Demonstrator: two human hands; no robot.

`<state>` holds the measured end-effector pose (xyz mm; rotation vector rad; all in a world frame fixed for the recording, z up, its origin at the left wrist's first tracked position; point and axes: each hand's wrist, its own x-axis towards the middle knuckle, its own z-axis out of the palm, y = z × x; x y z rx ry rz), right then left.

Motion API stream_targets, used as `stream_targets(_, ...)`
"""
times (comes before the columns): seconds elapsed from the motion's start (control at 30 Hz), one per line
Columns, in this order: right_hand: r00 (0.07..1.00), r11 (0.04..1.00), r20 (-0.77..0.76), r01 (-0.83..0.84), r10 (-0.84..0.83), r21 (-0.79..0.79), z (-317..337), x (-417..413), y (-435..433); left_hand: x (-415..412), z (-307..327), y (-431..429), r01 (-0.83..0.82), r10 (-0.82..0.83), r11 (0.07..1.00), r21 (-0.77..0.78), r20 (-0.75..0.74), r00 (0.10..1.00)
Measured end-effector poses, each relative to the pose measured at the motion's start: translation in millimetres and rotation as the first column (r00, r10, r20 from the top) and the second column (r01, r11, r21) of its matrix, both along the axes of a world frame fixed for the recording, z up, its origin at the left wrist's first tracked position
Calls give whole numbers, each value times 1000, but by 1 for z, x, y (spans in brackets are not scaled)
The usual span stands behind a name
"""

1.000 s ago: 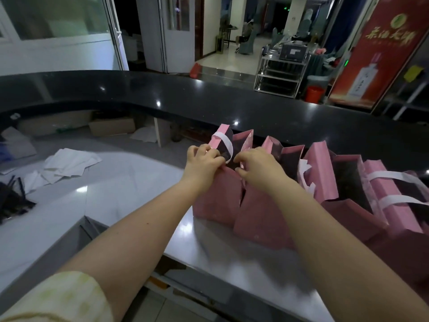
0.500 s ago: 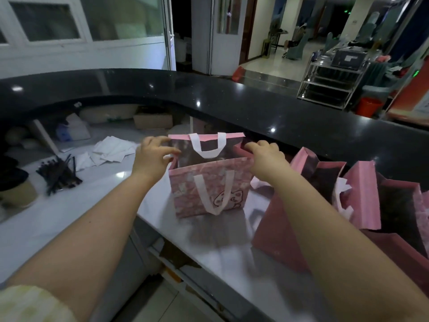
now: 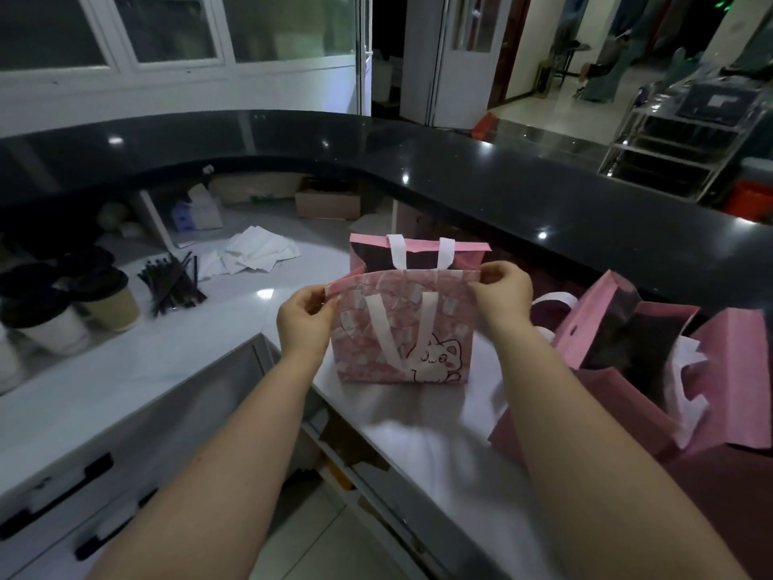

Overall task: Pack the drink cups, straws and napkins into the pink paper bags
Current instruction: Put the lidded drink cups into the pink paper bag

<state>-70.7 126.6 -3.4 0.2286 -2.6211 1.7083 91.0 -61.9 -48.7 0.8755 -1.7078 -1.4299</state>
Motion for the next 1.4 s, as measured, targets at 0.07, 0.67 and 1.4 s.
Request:
stream_targets(0.07,994,990,112,10,5,-140,-9,5,-9,6,1,-7,-58,58,998,40,-8,998)
stream_targets(0.67,942,853,135,-209,307,-479,-10,68,-154,95,17,-90,-399,430,894,204,-141,892)
stream_targets(1.4,968,863,61,-188,244,-470,-40,92,-380,117,-19,-315,-208,218,973,99,-97,971)
